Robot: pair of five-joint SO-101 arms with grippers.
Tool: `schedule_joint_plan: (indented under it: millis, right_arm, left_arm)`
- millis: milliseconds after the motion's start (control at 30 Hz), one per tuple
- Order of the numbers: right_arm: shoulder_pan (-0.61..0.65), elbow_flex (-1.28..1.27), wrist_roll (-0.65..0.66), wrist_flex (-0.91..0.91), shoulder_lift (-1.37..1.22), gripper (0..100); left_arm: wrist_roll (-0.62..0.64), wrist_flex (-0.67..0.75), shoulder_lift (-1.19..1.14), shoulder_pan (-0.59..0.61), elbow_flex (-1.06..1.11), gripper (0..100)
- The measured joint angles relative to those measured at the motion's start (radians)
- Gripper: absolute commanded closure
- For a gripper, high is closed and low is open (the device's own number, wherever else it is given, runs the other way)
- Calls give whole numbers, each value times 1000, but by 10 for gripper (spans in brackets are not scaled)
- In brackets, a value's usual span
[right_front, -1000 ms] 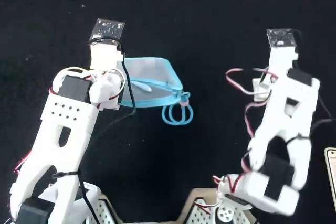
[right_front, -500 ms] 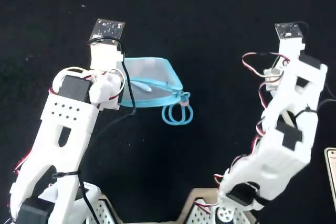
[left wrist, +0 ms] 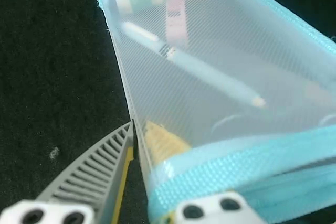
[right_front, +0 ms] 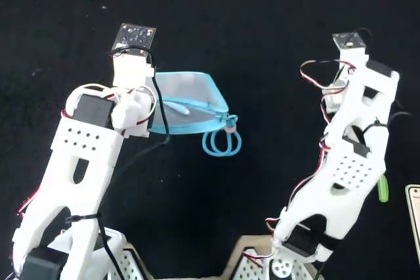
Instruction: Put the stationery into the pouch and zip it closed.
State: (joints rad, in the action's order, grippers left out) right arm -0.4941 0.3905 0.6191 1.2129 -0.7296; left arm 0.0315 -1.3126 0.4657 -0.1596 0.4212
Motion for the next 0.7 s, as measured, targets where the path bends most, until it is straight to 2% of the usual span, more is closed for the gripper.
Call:
schedule_joint_plan:
  millis: [200,400,467,700]
  right_arm:
    - [2,94,-20,110,-46,988]
    - [2,150,-302,305,-48,988]
    - [3,153,-359,371,-48,988]
    - [-6,152,-384,402,-48,988]
  left_arm:
    - [0,0,0,0,0,970]
    - [0,0,0,0,0,970]
    - [0,0,0,0,0,970]
    - [0,0,0,0,0,970]
